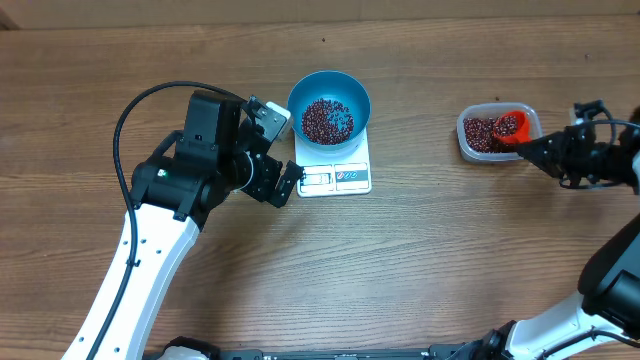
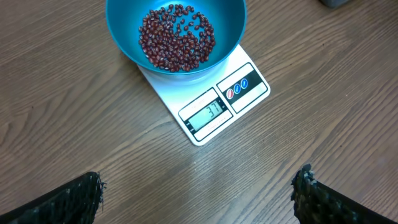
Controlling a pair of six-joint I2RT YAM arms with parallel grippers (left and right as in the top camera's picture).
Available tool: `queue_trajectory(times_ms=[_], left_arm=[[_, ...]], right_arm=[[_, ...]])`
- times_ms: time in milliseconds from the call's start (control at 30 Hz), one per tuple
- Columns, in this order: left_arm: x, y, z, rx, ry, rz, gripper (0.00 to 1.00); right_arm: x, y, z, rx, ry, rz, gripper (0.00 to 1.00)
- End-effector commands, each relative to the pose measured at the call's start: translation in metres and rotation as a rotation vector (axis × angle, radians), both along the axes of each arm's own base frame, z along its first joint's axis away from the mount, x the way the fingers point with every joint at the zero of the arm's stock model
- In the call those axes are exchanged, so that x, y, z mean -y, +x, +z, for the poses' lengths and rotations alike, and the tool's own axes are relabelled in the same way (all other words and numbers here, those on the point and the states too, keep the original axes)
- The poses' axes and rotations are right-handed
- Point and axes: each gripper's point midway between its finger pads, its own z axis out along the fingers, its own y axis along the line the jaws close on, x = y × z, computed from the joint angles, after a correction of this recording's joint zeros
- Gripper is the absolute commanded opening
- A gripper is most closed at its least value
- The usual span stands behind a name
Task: Scoop item into bowl and weigh 150g on scale
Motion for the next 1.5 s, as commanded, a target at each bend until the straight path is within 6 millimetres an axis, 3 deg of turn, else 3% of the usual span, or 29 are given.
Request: queue_trajectory(times_ms=[0,233,400,633,1000,1267,1467], left_arm=[[0.0,0.002,-0.001,-0.007,-0.008,0.01,0.99],[0.0,0.001,-0.001,-0.007,-0.008,0.009,0.99],[0.0,0.002,-0.001,-0.007,-0.008,0.01,1.0],[0.0,0.002,-0.001,-0.007,-0.008,0.01,1.0],[0.0,0.002,-0.001,-0.007,-0.008,0.01,0.99],[0.0,0.001,-0.001,-0.007,-0.008,0.009,1.0],[0.0,0.002,-0.001,-0.007,-0.008,0.01,1.0]], right_arm=[[-0.008,-0.001,0.017,0.125,0.078,0.055,0.04],[-0.028,-0.003,0.038,0.21,0.19,0.103,0.04],[-0.051,-0.002,0.042,0.204,0.22,0.154,0.04],[-0.099,0.003,0.049,0.188,0.236,0.278,0.04],[-0.181,0.016,0.081,0.197,0.229,0.468,0.04],[-0.229,0.028,0.075,0.143,0.092,0.516,0.04],[-0.253,0.029,0.069,0.133,-0.009,0.541,0.04]])
